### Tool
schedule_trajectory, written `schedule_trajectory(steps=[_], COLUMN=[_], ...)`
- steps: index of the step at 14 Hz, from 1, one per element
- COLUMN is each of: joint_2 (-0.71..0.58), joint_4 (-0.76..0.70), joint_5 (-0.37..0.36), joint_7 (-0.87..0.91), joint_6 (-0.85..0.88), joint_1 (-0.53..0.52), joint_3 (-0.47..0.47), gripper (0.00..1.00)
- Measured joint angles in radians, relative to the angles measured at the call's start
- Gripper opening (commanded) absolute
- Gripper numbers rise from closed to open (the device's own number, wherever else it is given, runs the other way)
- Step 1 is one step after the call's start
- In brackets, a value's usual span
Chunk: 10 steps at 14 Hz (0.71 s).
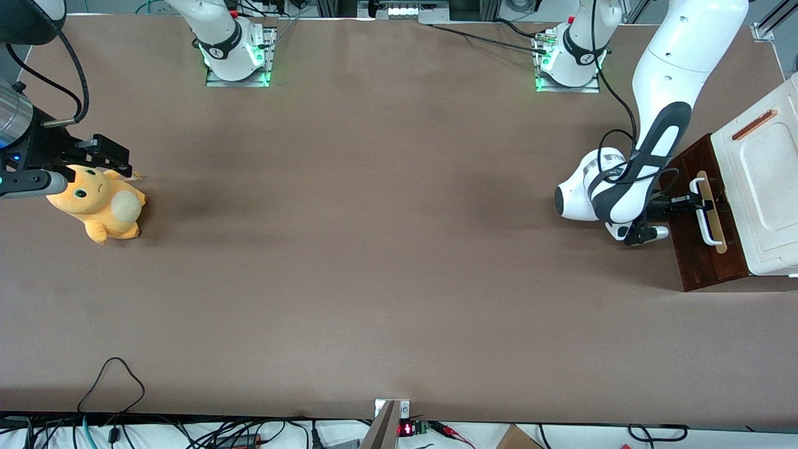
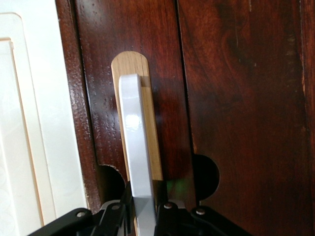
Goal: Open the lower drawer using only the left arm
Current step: 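Align the open left gripper around the white handle and close it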
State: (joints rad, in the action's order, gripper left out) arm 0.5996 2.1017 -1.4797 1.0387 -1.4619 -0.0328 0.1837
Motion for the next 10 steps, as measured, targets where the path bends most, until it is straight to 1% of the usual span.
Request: schedule_trajectory(steps=[3, 7, 10], joint_2=[0.0, 0.0, 0.0], joint_4=[-0.001, -0.001, -0.001], joint_5=[0.0, 0.0, 0.0], joint_7=[0.027, 0.031, 0.033], joint_6=[0.003, 0.003, 0.003], joint_1=[0.0, 0.0, -0.001], joint_3=[0.0, 0.001, 0.001], gripper=[0.14, 0.02, 0.0])
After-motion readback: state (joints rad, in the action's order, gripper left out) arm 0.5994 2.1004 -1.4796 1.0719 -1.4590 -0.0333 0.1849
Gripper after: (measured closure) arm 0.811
